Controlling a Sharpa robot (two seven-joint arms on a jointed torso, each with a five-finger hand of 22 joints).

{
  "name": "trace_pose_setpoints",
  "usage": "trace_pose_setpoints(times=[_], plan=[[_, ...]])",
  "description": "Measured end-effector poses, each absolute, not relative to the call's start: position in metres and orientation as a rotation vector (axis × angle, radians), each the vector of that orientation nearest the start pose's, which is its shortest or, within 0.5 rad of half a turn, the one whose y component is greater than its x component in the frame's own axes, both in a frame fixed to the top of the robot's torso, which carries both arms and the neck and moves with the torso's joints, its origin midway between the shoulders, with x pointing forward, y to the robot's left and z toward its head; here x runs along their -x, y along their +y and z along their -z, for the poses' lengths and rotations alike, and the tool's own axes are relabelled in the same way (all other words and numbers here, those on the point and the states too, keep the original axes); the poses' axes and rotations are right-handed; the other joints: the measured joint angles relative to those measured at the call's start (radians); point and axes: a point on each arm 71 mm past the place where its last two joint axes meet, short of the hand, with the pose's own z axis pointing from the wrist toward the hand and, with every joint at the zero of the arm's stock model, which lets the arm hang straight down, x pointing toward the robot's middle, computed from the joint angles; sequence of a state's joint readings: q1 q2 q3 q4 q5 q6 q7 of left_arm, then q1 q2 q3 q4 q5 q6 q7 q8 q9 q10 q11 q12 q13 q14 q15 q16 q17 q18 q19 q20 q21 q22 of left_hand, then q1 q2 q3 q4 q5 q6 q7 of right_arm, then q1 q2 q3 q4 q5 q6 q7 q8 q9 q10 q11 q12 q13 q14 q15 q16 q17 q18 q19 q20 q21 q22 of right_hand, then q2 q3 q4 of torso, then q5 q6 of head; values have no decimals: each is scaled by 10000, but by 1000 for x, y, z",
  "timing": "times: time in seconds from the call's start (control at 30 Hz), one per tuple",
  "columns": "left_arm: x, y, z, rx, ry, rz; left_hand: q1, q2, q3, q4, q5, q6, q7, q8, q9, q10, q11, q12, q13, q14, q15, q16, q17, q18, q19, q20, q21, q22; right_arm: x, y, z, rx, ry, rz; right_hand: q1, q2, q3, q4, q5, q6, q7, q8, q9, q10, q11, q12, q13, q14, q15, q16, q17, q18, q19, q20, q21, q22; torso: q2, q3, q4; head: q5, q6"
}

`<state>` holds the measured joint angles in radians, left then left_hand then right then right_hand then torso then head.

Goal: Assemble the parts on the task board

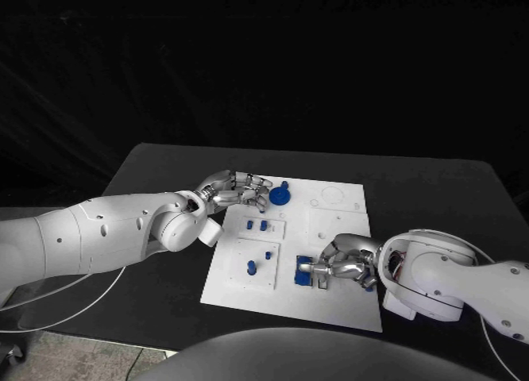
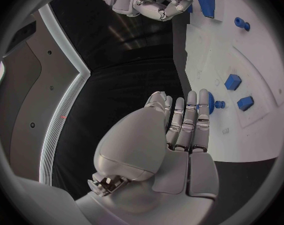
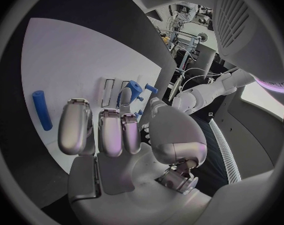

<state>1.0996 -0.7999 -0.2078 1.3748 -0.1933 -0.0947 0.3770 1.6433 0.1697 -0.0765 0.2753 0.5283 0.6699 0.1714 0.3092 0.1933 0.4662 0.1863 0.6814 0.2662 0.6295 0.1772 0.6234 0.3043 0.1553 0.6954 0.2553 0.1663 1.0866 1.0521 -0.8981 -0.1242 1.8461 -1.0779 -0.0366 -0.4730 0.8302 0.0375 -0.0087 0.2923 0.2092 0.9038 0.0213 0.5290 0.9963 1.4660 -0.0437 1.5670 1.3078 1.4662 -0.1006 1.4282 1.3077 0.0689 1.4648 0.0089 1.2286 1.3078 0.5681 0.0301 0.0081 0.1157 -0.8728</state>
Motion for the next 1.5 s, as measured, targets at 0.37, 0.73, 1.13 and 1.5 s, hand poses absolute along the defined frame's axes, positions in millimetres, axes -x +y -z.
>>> trace_pose_setpoints(times=[0.37, 0.73, 1.13, 1.5], plan=[[-457, 220, 293, 9904, 18182, 14620, 16, 16, 56, 2, 38, 0, 0, 0, -7, -1, -1, 0, -13, 0, 0, 0, 0, -2, -35, -35, 0, 43, -358, -151, 281, -1473, 24719, -7235, -320, 628, -982, -1, -81, 104, 188, -1374, -1406, -2, 111, 0, -1, 4, 49, 0, -1, 0, 21, 21, 0, -2, 0, -8, 11, 20, 0], [-457, 221, 294, 9921, 18200, 14591, 42, 35, 81, -26, 38, -1, -1, 0, -9, 35, 35, 0, -25, 0, 0, 39, 1, 0, -35, -35, 0, 65, -357, -152, 280, -1322, 24499, -7342, 2564, 203, -949, -1432, 917, 921, 12, -1128, -1648, -14, 48, 0, -3, 18, 46, 58, -1, 0, 15, 94, 263, -3, 3, -5, 6, 67, 0], [-456, 221, 294, 9931, 18242, 14600, 79, -1, 141, -30, 80, -1, -2, 0, -17, 35, 35, 0, -37, 0, 0, 39, -8, -1, -35, -35, 4, 115, -357, -146, 277, 208, 23720, -6924, 3085, 188, -669, -1478, 1570, 2160, -612, 2685, 1600, -1, -537, 0, -2, 4, -430, 58, -3, -157, 8, -331, 1174, -4, 3, -4, 6, 30, 0], [-456, 221, 294, 9944, 18277, 14601, 79, -1, 141, -30, 80, -1, -2, 0, -17, 34, 34, 0, -36, 0, 0, 39, -7, 0, -35, -35, 41, 114, -357, -144, 279, 594, 23665, -6505, 2725, 359, -620, -1076, 1298, 2966, -751, 3907, 2501, 5, -603, 0, -3, 2, -499, 177, -3, -158, 15, -448, 1483, -5, 2, -4, 12, 60, 0]])
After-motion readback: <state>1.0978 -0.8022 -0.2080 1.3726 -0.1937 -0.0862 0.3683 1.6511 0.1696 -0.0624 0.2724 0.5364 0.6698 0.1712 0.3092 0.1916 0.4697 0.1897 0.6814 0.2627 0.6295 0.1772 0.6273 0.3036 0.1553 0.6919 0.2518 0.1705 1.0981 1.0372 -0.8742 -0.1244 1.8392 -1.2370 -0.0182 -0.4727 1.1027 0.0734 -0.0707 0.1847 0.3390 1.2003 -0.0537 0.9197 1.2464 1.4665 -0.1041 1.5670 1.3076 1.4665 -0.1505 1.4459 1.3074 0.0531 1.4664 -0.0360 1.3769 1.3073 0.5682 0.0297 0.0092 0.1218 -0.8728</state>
